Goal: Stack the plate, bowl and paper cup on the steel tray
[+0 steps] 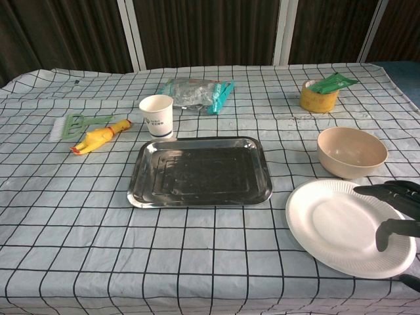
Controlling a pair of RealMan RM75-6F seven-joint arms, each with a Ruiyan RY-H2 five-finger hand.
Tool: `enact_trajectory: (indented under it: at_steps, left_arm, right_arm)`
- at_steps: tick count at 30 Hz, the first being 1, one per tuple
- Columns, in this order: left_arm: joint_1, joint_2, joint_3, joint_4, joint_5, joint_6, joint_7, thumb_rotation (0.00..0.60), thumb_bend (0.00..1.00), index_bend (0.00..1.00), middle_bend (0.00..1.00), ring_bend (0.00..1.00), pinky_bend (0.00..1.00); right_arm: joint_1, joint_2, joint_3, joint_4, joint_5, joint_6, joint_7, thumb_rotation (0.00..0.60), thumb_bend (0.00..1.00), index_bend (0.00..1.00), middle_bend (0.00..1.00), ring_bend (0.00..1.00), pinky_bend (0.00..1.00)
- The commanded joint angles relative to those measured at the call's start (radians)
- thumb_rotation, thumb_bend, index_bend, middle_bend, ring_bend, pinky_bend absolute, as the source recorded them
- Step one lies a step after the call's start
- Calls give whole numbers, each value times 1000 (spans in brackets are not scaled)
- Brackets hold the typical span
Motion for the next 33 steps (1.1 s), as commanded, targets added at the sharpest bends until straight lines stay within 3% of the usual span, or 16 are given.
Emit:
enact_trajectory:
  at_steps: [1,21,28,33]
  left_arm:
    - [1,0,0,0,-1,1,0,600,402,0,56,21,44]
    - [4,0,-1,1,1,9,0,600,401,0,58,23,45]
    - [5,1,-2,0,0,11,-2,600,402,0,58,24,45]
    - [6,1,-2,2,1,13,-4,600,402,0,58,26,45]
  right_arm:
    - [1,-7,1,6,1,-2,-1,600,210,450,23,0,0]
    - [8,-44,7,48,-1,19,34,600,214,522,72,0,0]
    - [15,-52,8,56,-6,23,33,600,374,569,102,0,0]
    - [15,-58,10,64,-7,34,36,600,398,613,127,0,0]
